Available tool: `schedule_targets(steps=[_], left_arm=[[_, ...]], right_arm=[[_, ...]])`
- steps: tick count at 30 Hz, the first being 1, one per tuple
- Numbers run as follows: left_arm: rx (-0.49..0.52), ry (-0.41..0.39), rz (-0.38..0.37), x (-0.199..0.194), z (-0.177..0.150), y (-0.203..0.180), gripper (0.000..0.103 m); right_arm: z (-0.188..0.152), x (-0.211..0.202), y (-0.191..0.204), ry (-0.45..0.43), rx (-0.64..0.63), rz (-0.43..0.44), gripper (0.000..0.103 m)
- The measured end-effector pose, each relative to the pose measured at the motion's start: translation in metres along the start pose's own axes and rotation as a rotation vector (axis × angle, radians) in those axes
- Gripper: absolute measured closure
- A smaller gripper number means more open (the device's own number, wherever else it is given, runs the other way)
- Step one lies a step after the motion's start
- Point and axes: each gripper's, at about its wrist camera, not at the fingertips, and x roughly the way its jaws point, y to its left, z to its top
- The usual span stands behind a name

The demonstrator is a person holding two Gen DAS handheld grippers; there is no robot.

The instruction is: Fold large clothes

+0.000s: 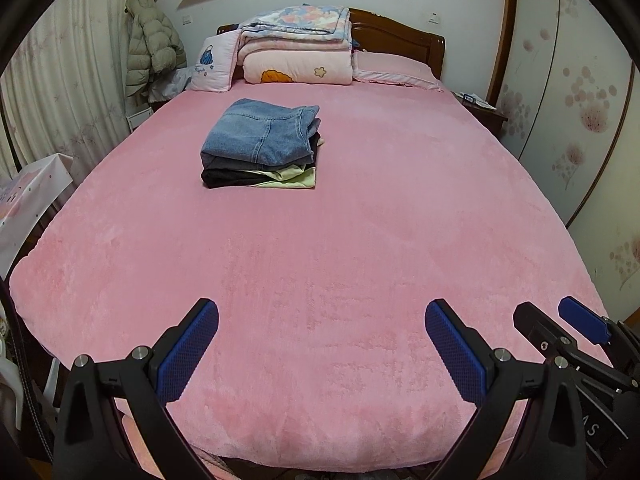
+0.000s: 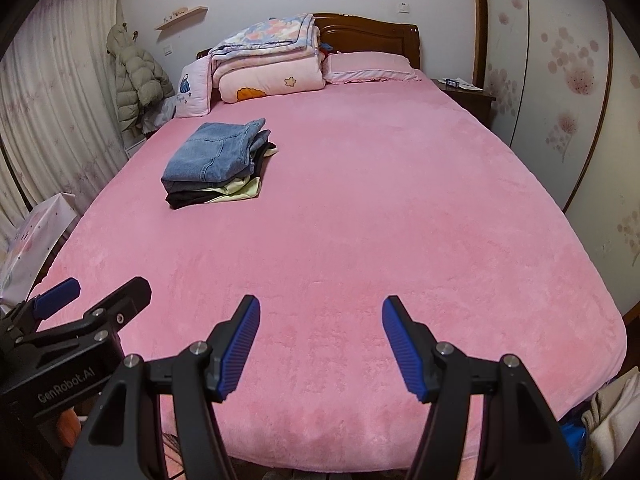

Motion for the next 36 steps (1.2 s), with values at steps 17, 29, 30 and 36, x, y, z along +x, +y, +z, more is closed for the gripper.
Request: schedule_targets(steps=[17, 29, 30, 36], left_arm=[[0.015, -0.011, 0.006, -0.0015, -0.0045, -0.0027, 0.000], [0.016, -0.005, 0.014, -0.0026, -0.0061, -0.0038, 0.000], [0.016, -0.004, 0.014, -0.0028, -0.0064, -0.0044, 0.000], [0.016, 0.000, 0.016, -0.0032, -0.0067, -0.0048, 0.000]], right_arm=[[-0.0041, -0.0041, 0.0017, -0.018, 0.007, -0.011, 0.039], [-0.0057, -0.0049, 0.0012, -0.020, 0.006, -0.015, 0.039], [-0.0054, -0.0048, 0.0003, -0.020, 0.007, -0.014, 0.039], [-0.0074, -0.0045, -0.0010, -0.017, 0.007, -0.016, 0.039]])
